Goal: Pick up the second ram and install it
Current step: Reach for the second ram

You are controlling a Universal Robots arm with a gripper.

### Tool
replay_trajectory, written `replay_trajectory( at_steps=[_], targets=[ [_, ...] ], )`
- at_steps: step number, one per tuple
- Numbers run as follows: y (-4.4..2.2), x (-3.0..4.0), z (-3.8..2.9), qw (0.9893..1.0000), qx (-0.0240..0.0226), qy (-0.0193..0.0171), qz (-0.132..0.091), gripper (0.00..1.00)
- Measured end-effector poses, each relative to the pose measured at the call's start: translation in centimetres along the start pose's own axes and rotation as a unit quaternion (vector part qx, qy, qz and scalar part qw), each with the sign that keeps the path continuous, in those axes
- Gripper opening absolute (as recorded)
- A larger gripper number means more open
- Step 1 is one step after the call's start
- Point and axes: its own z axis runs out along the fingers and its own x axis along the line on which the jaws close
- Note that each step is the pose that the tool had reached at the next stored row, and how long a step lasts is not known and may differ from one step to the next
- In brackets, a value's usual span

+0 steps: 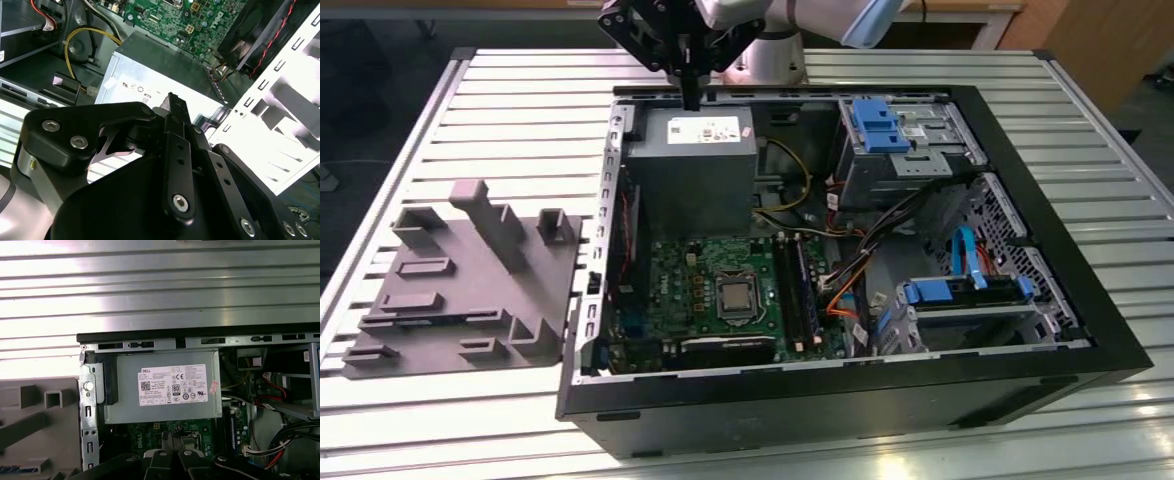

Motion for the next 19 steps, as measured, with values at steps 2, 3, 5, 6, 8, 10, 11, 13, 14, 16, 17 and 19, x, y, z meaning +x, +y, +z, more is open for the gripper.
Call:
replay_trajectory(
  at_steps=[2,3,5,6,8,10,11,13,14,16,17,19],
  targets=[
    [-0.02,0.16,0.00,1.0000,0.0000,0.0000,0.000,0.11],
    [-0.03,0.24,-0.01,1.0000,0.0000,0.0000,0.000,0.11],
    [-0.04,0.39,-0.01,1.0000,0.0000,0.0000,0.000,0.11],
    [-0.05,0.47,-0.02,1.0000,0.0000,0.0000,0.000,0.11],
    [-0.07,0.62,-0.02,1.0000,0.0000,0.0000,0.000,0.11],
    [-0.09,0.75,-0.02,1.0000,0.0000,0.0000,0.000,0.11],
    [-0.10,0.82,-0.02,1.0000,0.0000,0.0000,0.000,0.11],
    [-0.12,0.97,-0.03,1.0000,0.0000,0.0000,0.000,0.11],
    [-0.13,1.04,-0.04,1.0000,0.0000,0.0000,0.000,0.11],
    [-0.15,1.19,-0.04,1.0000,0.0000,0.0000,0.000,0.11],
    [-0.16,1.26,-0.04,1.0000,0.0000,0.0000,0.000,0.11],
    [-0.18,1.41,-0.04,1.0000,0.0000,0.0000,0.000,0.11]
  ],
)
